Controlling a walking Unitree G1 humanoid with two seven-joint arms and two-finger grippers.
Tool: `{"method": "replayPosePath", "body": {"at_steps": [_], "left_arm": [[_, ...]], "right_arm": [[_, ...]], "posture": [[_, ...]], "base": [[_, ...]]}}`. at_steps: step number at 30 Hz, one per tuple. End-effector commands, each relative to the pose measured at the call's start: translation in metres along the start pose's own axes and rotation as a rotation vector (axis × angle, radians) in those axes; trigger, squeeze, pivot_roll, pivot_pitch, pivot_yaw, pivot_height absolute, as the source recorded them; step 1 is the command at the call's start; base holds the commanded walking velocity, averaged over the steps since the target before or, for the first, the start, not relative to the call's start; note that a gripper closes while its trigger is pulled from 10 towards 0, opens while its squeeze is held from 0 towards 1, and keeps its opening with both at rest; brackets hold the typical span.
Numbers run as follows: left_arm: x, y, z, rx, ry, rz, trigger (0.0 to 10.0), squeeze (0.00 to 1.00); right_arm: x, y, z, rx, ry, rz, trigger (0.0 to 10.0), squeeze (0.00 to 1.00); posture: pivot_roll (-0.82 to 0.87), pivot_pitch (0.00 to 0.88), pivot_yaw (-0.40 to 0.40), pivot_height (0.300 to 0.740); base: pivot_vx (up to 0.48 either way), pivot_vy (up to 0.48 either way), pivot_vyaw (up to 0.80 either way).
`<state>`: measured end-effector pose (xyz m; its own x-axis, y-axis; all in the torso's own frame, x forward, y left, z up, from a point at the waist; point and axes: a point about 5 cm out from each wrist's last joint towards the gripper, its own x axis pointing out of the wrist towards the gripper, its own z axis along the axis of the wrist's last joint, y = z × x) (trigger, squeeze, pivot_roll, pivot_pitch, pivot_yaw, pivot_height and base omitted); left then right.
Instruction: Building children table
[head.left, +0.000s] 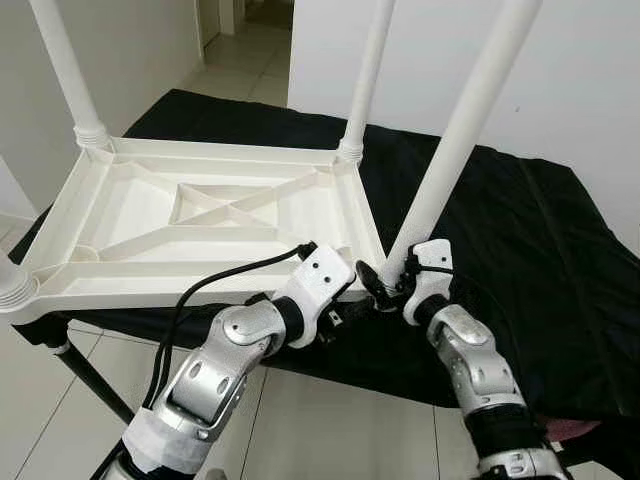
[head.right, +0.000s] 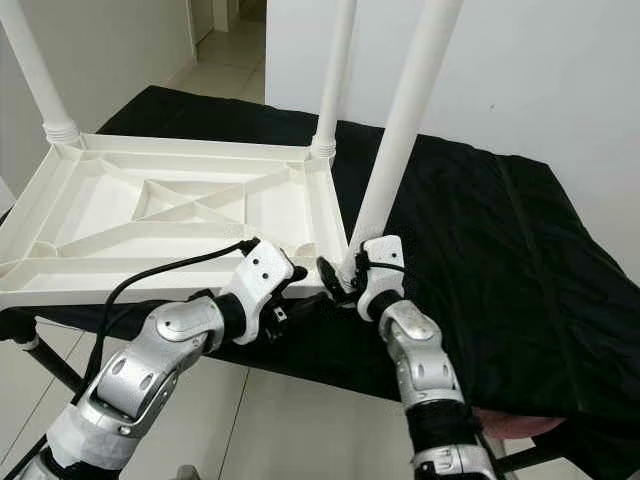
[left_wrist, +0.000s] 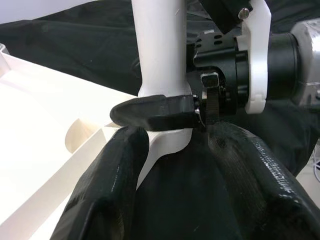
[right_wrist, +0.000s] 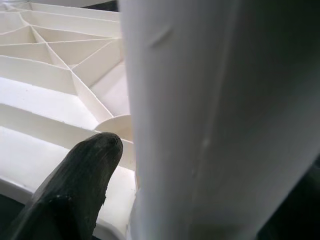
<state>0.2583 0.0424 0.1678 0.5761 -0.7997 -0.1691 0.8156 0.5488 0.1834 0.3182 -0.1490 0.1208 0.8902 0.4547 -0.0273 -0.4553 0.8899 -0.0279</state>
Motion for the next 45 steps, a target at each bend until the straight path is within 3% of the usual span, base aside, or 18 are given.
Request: {"method": "replayPosePath", "body": {"at_steps": [1,6,15,16,17,20,21,22,23,24,29,30,33,34,45], "left_arm": [[0.001,0.003,0.001,0.009,0.0,0.03,10.0,0.0],[0.001,0.004,0.002,0.015,-0.002,0.029,10.0,0.0],[0.002,0.004,0.003,0.019,-0.004,0.028,10.0,0.0],[0.002,0.004,0.003,0.018,-0.005,0.027,10.0,0.0],[0.002,0.004,0.003,0.019,-0.004,0.026,10.0,0.0],[0.002,0.004,0.003,0.019,-0.004,0.026,10.0,0.0],[0.002,0.004,0.003,0.019,-0.003,0.026,10.0,0.0],[0.002,0.004,0.003,0.019,-0.003,0.026,10.0,0.0],[0.002,0.004,0.002,0.018,-0.003,0.025,10.0,0.0],[0.001,0.004,0.002,0.017,-0.003,0.025,10.0,0.0],[0.002,0.003,0.002,0.016,-0.003,0.02,10.0,0.0],[0.002,0.003,0.002,0.016,-0.002,0.019,10.0,0.0],[0.002,0.002,0.002,0.016,-0.002,0.019,10.0,0.0],[0.002,0.002,0.002,0.016,-0.002,0.018,10.0,0.0],[0.001,-0.001,0.001,0.008,0.0,0.015,10.0,0.0]], "right_arm": [[0.002,-0.001,0.0,-0.009,-0.003,0.018,10.0,0.0],[0.009,-0.01,0.0,-0.052,0.009,0.147,10.0,0.0],[0.016,-0.016,0.001,-0.086,0.025,0.218,10.0,0.0],[0.017,-0.017,0.001,-0.093,0.031,0.232,8.6,0.0],[0.018,-0.017,-0.001,-0.095,0.041,0.255,4.5,0.0],[0.018,-0.017,-0.003,-0.097,0.053,0.281,4.5,0.0],[0.018,-0.017,-0.004,-0.098,0.053,0.288,1.4,0.0],[0.018,-0.017,-0.004,-0.098,0.053,0.288,1.4,0.0],[0.017,-0.017,-0.004,-0.096,0.052,0.293,0.1,0.0],[0.017,-0.017,-0.005,-0.095,0.052,0.297,0.0,0.0],[0.015,-0.016,-0.009,-0.089,0.056,0.31,0.0,0.0],[0.014,-0.016,-0.012,-0.086,0.061,0.307,2.6,0.0],[0.014,-0.017,-0.013,-0.086,0.062,0.306,2.6,0.0],[0.013,-0.017,-0.015,-0.083,0.067,0.298,10.0,0.0],[0.012,-0.016,-0.023,-0.093,0.089,0.154,10.0,0.0]], "posture": [[0.04,0.0,-0.085,0.74],[0.05,0.0,-0.082,0.74],[0.05,0.0,-0.08,0.74],[0.05,0.0,-0.08,0.74],[0.05,0.0,-0.079,0.74],[0.05,0.0,-0.079,0.74],[0.05,0.0,-0.079,0.74],[0.05,0.0,-0.079,0.74],[0.05,0.0,-0.079,0.74],[0.05,0.0,-0.076,0.74],[0.05,0.0,-0.075,0.74],[0.05,0.0,-0.073,0.74],[0.04,0.0,-0.074,0.74],[0.04,0.0,-0.073,0.74],[0.04,0.0,-0.086,0.74]], "base": [[0.0,0.0,0.0],[0.0,0.0,0.0],[0.0,0.0,0.0],[0.0,0.0,0.0],[0.0,0.0,0.0],[0.0,0.0,0.0],[0.0,0.0,0.0],[0.0,0.0,0.0],[0.0,0.0,0.0],[0.0,0.0,0.0],[0.0,0.0,0.0],[0.0,0.0,0.0],[0.0,0.0,0.0],[0.0,0.0,0.0],[0.0,0.0,0.0]]}}
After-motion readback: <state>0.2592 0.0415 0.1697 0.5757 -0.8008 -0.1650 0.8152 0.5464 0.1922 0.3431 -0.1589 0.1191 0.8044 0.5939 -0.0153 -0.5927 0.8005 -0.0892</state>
